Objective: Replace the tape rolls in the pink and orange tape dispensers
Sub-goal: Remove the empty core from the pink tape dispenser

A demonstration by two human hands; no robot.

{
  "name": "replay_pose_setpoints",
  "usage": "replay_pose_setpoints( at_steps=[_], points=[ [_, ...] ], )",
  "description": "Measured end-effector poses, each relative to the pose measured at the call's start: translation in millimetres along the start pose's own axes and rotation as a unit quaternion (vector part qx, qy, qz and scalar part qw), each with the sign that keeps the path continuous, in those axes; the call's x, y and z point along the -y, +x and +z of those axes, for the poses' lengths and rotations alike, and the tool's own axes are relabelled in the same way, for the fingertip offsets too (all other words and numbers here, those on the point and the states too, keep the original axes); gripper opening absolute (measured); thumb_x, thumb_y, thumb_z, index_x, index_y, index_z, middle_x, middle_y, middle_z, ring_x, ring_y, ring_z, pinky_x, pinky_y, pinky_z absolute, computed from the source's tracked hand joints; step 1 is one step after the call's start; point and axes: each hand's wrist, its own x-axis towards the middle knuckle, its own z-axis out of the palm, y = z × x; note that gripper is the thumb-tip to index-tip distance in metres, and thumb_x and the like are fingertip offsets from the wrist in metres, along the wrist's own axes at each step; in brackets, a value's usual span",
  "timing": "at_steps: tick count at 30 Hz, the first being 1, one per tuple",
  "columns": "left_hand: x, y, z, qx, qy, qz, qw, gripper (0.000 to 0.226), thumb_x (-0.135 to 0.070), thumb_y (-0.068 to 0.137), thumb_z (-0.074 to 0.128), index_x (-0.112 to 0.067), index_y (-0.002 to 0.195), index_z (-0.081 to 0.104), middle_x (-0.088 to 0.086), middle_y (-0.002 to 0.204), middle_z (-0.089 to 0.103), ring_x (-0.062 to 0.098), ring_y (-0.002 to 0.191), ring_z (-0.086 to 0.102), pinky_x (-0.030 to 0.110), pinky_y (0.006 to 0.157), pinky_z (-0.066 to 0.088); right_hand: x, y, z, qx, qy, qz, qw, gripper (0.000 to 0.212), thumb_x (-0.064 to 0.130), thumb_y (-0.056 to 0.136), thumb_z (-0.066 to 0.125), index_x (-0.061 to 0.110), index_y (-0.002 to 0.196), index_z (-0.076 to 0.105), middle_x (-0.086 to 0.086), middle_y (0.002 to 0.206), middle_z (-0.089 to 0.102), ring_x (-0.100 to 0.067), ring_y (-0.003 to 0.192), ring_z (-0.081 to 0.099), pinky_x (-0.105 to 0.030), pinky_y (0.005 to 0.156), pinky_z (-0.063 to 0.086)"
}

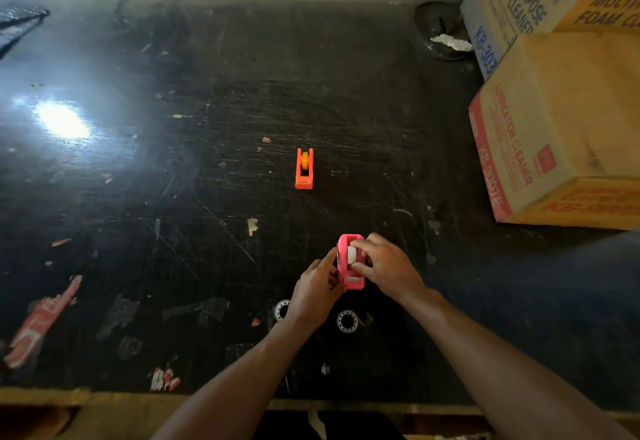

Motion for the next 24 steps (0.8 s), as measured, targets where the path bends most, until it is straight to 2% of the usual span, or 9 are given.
replay_pose_setpoints(
  at_steps=[3, 8, 11, 14, 17, 19, 22, 24],
  points=[
    [1, 0, 1, 0.001, -0.010, -0.007, 1.000, 0.078, -0.024, 0.092, 0.076, -0.034, 0.157, 0.035, 0.000, 0.131, 0.064, 0.011, 0.109, 0.068, 0.033, 0.096, 0.060, 1, -1, 0, -0.007, 0.007, 0.000, 1.000, 0.041, 0.029, 0.097, 0.065, 0.018, 0.136, 0.061, 0.001, 0.111, 0.057, -0.010, 0.094, 0.055, -0.024, 0.080, 0.043],
    [4, -6, -1, -0.004, -0.035, -0.026, 0.999, 0.076, -0.010, 0.093, 0.074, -0.019, 0.158, 0.036, 0.004, 0.136, 0.061, 0.008, 0.109, 0.065, 0.030, 0.100, 0.057, 3, -5, -2, -0.013, 0.021, 0.011, 1.000, 0.046, 0.030, 0.096, 0.067, 0.016, 0.139, 0.059, -0.001, 0.119, 0.060, -0.013, 0.103, 0.059, -0.027, 0.088, 0.048],
    [5, -8, -4, -0.021, -0.058, -0.053, 0.997, 0.073, -0.008, 0.093, 0.073, -0.017, 0.156, 0.039, 0.003, 0.133, 0.061, 0.004, 0.107, 0.062, 0.020, 0.097, 0.055, 4, -8, -3, -0.018, 0.033, 0.011, 0.999, 0.045, 0.030, 0.096, 0.067, 0.016, 0.139, 0.059, 0.000, 0.118, 0.061, -0.013, 0.103, 0.060, -0.028, 0.089, 0.051],
    [0, -8, -9, -0.061, -0.067, -0.063, 0.994, 0.060, -0.008, 0.097, 0.068, -0.017, 0.152, 0.047, 0.001, 0.129, 0.065, 0.003, 0.106, 0.063, 0.006, 0.083, 0.049, 6, -10, -6, -0.030, 0.036, 0.009, 0.999, 0.042, 0.030, 0.095, 0.069, 0.017, 0.135, 0.062, 0.000, 0.115, 0.061, -0.013, 0.101, 0.061, -0.029, 0.088, 0.052],
    [-10, -7, -14, -0.097, -0.110, -0.059, 0.987, 0.043, -0.010, 0.101, 0.062, -0.017, 0.143, 0.058, -0.004, 0.122, 0.069, 0.000, 0.103, 0.064, 0.002, 0.077, 0.047, 9, -13, -10, -0.044, 0.048, 0.005, 0.998, 0.041, 0.028, 0.095, 0.070, 0.017, 0.134, 0.063, 0.000, 0.113, 0.062, -0.014, 0.100, 0.062, -0.030, 0.087, 0.052],
    [-17, -6, -17, -0.095, -0.144, -0.048, 0.984, 0.033, -0.012, 0.102, 0.060, -0.020, 0.134, 0.066, -0.014, 0.112, 0.071, -0.002, 0.098, 0.068, 0.008, 0.081, 0.053, 12, -17, -11, -0.051, 0.055, -0.002, 0.997, 0.039, 0.026, 0.094, 0.070, 0.017, 0.131, 0.065, 0.000, 0.110, 0.063, -0.015, 0.097, 0.063, -0.029, 0.084, 0.052],
    [-20, -1, -17, -0.089, -0.197, -0.042, 0.975, 0.024, -0.014, 0.101, 0.064, -0.022, 0.120, 0.075, -0.009, 0.100, 0.078, 0.005, 0.094, 0.074, 0.032, 0.089, 0.063, 16, -23, -11, -0.061, 0.059, -0.013, 0.996, 0.034, 0.023, 0.093, 0.072, 0.018, 0.127, 0.067, 0.002, 0.105, 0.061, -0.010, 0.090, 0.060, -0.017, 0.076, 0.046],
    [-22, -1, -18, -0.084, -0.199, -0.047, 0.975, 0.020, -0.016, 0.099, 0.066, -0.022, 0.116, 0.077, -0.008, 0.098, 0.078, 0.005, 0.092, 0.075, 0.034, 0.088, 0.063, 18, -27, -10, -0.068, 0.062, -0.017, 0.996, 0.033, 0.025, 0.093, 0.073, 0.020, 0.125, 0.068, 0.004, 0.104, 0.060, -0.008, 0.088, 0.059, -0.012, 0.074, 0.042]
  ],
)
